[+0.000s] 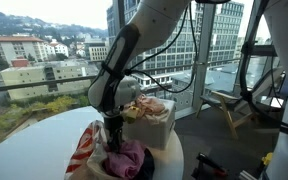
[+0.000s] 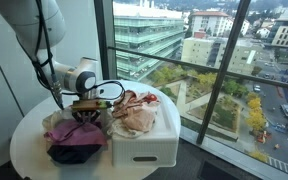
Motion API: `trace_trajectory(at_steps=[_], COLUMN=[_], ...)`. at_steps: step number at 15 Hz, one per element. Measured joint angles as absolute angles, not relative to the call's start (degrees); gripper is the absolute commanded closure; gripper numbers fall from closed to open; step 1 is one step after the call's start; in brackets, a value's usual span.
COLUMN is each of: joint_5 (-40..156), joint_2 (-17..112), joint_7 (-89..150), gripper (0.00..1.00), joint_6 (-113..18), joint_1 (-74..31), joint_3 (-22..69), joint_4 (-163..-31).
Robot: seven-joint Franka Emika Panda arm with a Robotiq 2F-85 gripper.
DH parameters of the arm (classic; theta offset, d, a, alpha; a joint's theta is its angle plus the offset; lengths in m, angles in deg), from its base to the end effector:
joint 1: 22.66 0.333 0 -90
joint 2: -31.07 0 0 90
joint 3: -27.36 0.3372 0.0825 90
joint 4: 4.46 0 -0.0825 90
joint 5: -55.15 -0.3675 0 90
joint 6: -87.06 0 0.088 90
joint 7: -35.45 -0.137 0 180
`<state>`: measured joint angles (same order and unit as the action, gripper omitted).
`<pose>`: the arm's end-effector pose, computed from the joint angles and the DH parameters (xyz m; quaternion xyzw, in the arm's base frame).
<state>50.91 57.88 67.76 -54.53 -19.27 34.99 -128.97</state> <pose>0.5282 0.1065 0.1663 -0.9374 -0.3343 0.0727 0.0655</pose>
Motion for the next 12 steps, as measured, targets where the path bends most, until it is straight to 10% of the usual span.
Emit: trace_trajectory(at_steps=[9, 11, 12], joint_5=[46.14, 43.3, 42.39], joint_2=[62.94, 66.55, 68.27], joint_7=[76.65, 80.11, 81.16], gripper=[0.92, 0.57, 0.57], joint_6=[-59.88, -60.84, -60.87], joint_1=[-21.19, -23.36, -24.36], joint_3=[47.16, 49.56, 50.39], joint_4=[-125.75, -125.17, -124.49])
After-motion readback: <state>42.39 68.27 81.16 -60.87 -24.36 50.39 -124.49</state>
